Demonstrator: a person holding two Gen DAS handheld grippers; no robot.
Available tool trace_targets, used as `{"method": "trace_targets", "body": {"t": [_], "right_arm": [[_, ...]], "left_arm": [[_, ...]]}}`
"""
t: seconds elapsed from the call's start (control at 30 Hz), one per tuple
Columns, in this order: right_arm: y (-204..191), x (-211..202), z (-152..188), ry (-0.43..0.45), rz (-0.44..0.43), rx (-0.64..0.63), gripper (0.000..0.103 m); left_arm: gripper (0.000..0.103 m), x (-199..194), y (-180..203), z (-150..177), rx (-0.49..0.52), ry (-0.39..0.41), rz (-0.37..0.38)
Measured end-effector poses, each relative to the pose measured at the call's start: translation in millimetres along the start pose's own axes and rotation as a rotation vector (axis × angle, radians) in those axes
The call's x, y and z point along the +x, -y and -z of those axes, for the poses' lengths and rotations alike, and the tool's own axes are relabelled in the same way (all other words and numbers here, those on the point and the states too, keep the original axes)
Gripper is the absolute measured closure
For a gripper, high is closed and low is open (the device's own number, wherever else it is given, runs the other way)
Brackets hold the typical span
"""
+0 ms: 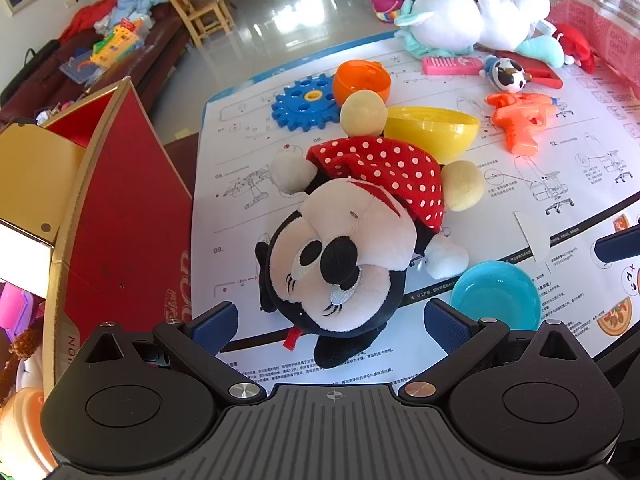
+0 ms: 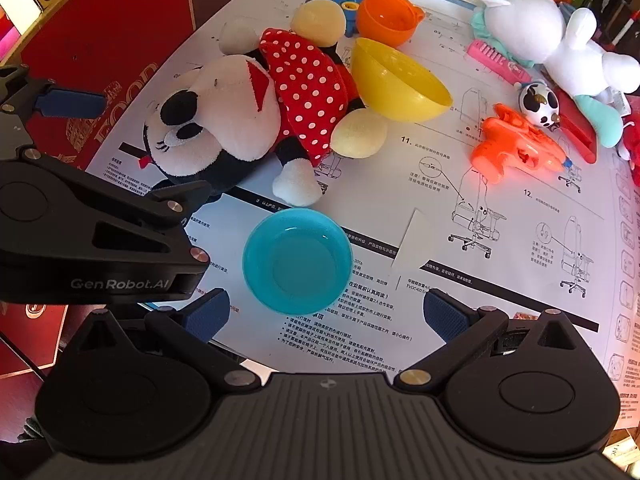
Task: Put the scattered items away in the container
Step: 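Move both grippers toward the Minnie Mouse plush on the sheet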
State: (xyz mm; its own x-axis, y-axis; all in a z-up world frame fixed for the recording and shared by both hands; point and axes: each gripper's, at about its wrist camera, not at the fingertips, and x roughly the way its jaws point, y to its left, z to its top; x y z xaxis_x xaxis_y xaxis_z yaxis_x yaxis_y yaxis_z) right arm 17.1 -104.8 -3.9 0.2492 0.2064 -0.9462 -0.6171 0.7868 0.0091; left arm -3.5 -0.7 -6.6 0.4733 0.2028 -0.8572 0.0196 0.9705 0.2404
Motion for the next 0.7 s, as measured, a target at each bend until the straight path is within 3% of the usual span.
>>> {"method": "trace_targets", "body": {"t": [0.7], "right_arm": [[-1.0,4.2,-2.3,-0.025,0.003,0.013,0.000]], "left_arm": [[0.000,9.2,-8.8,0.9,-0.065,-0.046,0.014]]}}
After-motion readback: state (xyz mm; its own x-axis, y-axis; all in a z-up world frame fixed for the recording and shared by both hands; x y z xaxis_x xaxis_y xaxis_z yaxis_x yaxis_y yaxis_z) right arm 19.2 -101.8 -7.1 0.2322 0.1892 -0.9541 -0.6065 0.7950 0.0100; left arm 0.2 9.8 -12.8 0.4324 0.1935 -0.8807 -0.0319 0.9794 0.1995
